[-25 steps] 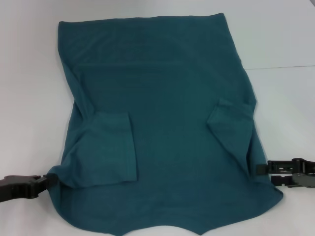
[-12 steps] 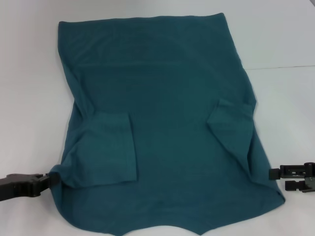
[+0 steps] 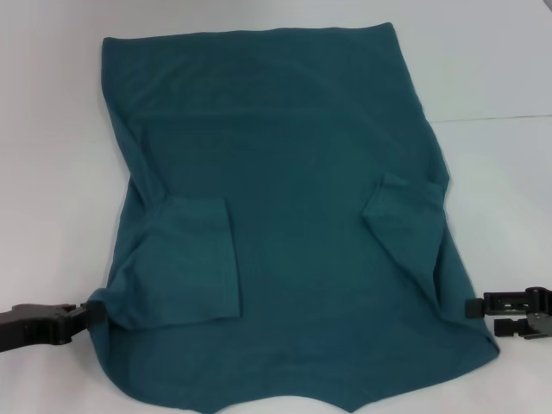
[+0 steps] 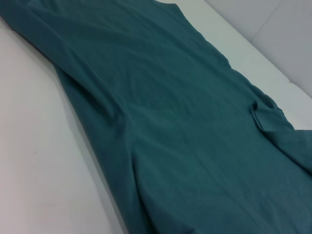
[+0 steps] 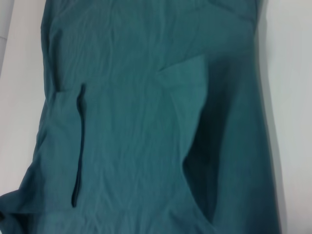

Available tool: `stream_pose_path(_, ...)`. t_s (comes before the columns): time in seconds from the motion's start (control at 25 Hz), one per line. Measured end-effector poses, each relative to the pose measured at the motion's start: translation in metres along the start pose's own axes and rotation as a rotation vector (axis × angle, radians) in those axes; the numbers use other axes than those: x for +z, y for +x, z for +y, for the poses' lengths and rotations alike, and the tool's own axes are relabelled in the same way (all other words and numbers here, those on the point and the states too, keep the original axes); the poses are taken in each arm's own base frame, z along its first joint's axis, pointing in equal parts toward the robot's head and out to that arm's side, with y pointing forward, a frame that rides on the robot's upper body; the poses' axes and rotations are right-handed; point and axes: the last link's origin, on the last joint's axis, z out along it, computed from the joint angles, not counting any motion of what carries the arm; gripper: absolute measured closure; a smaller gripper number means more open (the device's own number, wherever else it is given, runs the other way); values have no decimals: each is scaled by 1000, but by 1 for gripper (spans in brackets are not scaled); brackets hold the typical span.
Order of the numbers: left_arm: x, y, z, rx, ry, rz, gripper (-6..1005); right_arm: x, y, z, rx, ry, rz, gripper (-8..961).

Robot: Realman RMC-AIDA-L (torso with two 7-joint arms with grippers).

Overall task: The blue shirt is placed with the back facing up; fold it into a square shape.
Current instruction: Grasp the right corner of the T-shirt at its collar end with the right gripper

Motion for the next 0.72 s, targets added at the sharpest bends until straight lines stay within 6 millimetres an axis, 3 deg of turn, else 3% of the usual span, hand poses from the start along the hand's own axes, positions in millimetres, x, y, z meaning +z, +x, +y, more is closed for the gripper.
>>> stream_pose_path(0.4, 0, 0, 0, 1, 0, 0, 985, 8, 0, 5, -14, -3, 27, 24)
stream_pose_path(0.72, 0, 0, 0, 2, 0, 0, 986, 15, -2, 21, -44, -62, 60, 24)
